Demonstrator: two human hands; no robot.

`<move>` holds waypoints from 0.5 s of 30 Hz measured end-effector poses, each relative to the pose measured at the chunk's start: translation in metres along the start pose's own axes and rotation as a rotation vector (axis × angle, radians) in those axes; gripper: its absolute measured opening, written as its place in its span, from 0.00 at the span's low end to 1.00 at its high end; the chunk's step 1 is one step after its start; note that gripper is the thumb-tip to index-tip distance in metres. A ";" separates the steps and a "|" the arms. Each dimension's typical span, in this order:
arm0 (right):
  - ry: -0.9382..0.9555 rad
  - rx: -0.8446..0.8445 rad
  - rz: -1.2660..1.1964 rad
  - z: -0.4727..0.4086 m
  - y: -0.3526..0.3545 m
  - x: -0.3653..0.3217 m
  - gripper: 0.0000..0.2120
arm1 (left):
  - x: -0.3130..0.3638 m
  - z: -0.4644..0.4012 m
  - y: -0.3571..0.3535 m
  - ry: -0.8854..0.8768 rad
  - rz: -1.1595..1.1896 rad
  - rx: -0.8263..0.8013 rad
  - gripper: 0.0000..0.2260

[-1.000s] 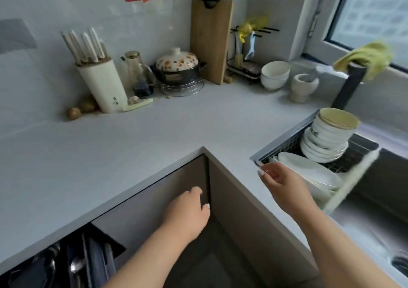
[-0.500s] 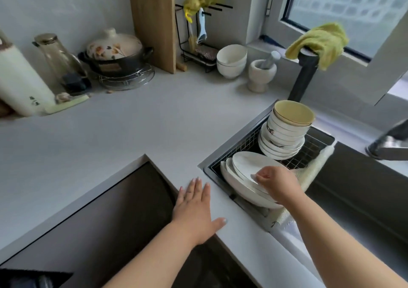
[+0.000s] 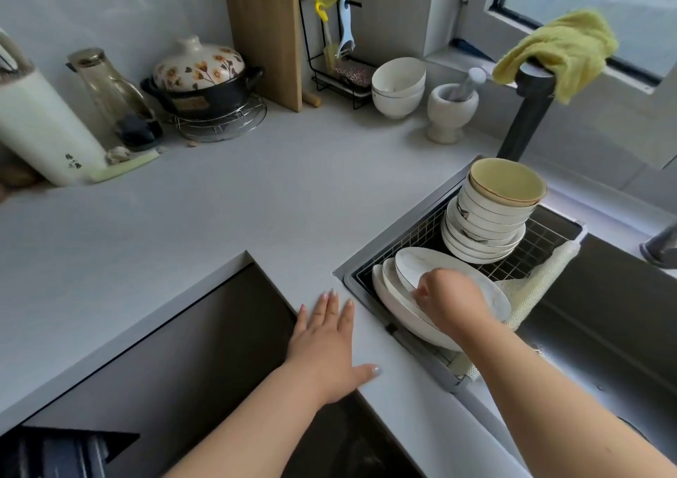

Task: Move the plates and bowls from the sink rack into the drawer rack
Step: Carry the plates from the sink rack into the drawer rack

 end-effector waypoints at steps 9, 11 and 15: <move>0.087 0.366 0.016 0.023 0.037 0.006 0.13 | -0.001 0.000 -0.001 -0.001 0.013 0.004 0.45; 0.094 0.396 -0.019 0.027 0.043 0.009 0.12 | -0.001 0.000 -0.002 0.001 0.018 0.005 0.45; 0.061 0.504 -0.165 0.037 0.067 0.027 0.12 | -0.002 0.001 -0.001 -0.011 0.036 0.024 0.45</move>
Point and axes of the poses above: each hand's wrist, its own z-axis away from the middle knuckle, its own y-axis out of the back of the hand, x = y × z, the point moved 10 cm from there along -z, towards the middle knuckle, and after that the axes turned 11 degrees about -x, right-handed, at the moved point
